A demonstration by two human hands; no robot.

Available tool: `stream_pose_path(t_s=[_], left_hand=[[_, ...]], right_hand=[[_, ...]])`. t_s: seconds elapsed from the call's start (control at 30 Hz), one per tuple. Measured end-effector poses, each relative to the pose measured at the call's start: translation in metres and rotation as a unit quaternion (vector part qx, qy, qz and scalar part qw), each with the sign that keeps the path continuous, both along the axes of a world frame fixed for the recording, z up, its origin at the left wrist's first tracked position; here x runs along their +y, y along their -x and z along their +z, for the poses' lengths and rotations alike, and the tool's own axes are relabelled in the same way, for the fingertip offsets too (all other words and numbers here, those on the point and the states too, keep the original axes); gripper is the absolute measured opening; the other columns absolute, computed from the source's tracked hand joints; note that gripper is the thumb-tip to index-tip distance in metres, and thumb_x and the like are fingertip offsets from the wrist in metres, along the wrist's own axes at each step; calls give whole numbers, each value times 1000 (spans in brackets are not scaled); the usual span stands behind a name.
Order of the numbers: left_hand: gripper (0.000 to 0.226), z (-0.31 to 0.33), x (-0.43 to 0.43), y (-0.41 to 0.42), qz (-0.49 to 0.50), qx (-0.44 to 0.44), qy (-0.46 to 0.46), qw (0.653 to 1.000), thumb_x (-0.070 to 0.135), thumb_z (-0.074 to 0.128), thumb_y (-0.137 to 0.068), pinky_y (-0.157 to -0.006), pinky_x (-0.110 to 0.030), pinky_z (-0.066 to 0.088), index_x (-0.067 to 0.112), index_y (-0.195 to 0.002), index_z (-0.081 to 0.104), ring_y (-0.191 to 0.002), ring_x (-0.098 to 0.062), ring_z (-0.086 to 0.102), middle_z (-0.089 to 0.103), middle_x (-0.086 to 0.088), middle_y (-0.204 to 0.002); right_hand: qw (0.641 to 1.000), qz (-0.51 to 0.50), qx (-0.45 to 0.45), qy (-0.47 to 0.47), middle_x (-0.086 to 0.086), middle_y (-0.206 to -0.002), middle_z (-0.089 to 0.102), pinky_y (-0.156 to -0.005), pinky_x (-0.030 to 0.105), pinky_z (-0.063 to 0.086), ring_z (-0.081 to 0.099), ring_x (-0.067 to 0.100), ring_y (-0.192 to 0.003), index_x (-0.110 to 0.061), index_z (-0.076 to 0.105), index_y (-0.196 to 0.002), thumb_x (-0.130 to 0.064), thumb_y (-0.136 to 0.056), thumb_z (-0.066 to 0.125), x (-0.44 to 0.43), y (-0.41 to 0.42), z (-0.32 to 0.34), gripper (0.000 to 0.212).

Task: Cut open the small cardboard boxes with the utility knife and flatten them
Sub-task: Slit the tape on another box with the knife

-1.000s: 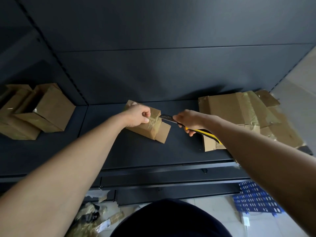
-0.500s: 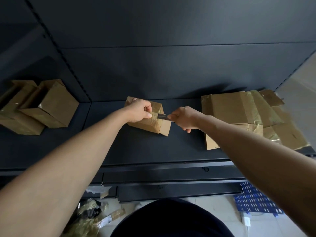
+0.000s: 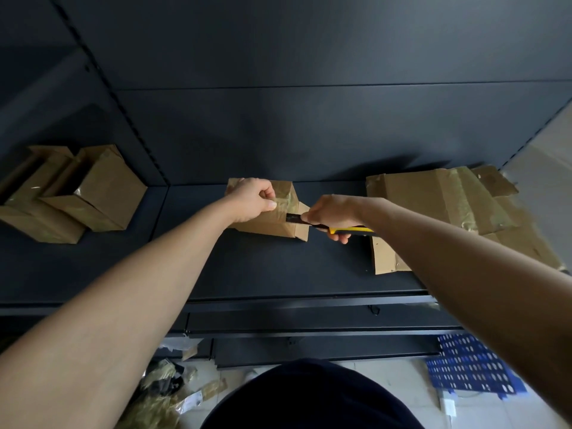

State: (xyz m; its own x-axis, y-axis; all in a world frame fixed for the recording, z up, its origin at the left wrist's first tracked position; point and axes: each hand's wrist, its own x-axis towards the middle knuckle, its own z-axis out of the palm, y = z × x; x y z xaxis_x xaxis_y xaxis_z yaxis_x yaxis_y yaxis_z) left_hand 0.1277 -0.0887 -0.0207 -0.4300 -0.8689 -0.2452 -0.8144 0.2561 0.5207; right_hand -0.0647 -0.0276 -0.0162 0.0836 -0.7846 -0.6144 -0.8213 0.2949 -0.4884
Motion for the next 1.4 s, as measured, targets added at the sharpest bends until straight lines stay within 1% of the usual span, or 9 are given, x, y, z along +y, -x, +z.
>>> stream_pose_path(t_s=[0.13, 0.27, 0.37, 0.43, 0.53, 0.6, 0.8, 1.07, 1.4], left_hand=[[24, 7, -4, 2, -2, 29, -27, 999, 39, 50, -92, -87, -38, 40, 27, -76, 64, -90, -21, 53, 60, 5, -84], [24, 5, -4, 5, -7, -25, 26, 999, 21, 47, -92, -91, -36, 32, 27, -79, 66, -91, -20, 52, 60, 9, -84], [19, 2, 0, 4, -34, -43, 49, 997, 18, 53, -90, -69, -30, 42, 31, -77, 61, -79, -20, 54, 52, 11, -69], [14, 5, 0, 6, -44, -35, 65, 996, 18, 57, -89, -62, -29, 44, 29, -82, 62, -83, -20, 57, 56, 10, -76], [12, 10, -2, 11, -48, -23, 65, 996, 20, 60, -88, -76, -42, 53, 29, -80, 62, -86, -20, 58, 56, 12, -80], [12, 9, -2, 12, -47, -23, 65, 997, 19, 61, -88, -76, -39, 52, 28, -80, 63, -86, -19, 57, 55, 13, -80], [15, 4, -4, 8, -49, 22, 79, 995, 17, 75, -77, -52, -23, 34, 19, -84, 62, -68, -8, 47, 52, 9, -76], [26, -14, -1, -6, -91, -16, 98, 991, 19, 73, -75, -78, -34, 43, 22, -88, 51, -98, -12, 41, 43, 7, -100], [34, -9, -13, -16, -188, -72, 122, 972, 7, 58, -85, -77, -28, 38, 23, -111, 45, -111, -9, 39, 40, 9, -121]], right_hand=[[1000, -13, -22, -6, 10, -64, 54, -56, 28, 49, 53, 22, -56, -7, 59, -75, -43, -99, 38, 4, 14, 2, 48], [998, -61, -25, -24, 10, -66, 50, -58, 30, 50, 49, 23, -55, -7, 61, -76, -43, -100, 35, 9, 29, 1, 50], [994, -110, -1, 6, 10, -68, 49, -55, 30, 51, 49, 24, -56, -6, 61, -76, -49, -100, 29, 12, 37, 4, 59], [990, -135, -2, 33, 10, -70, 47, -53, 28, 48, 48, 23, -58, -7, 61, -78, -49, -100, 26, 11, 34, 3, 59], [982, -166, -56, 64, 7, -68, 46, -50, 26, 44, 46, 20, -54, -10, 61, -85, -52, -95, 38, 8, 18, -1, 50], [974, -181, -108, 79, 4, -64, 45, -47, 25, 45, 47, 18, -52, -11, 57, -87, -54, -88, 54, 6, 5, -5, 43], [947, -237, -218, 18, 9, -69, 52, -50, 28, 48, 49, 17, -54, -8, 55, -87, -18, -86, 67, -4, -23, -18, 16], [922, -277, -270, -37, 12, -80, 59, -51, 27, 49, 49, 16, -55, -5, 58, -99, -11, -93, 57, -12, -32, -27, 8], [907, -322, -269, -47, 12, -83, 56, -51, 28, 51, 51, 18, -58, -3, 60, -100, -6, -90, 59, -18, -35, -35, 11]])
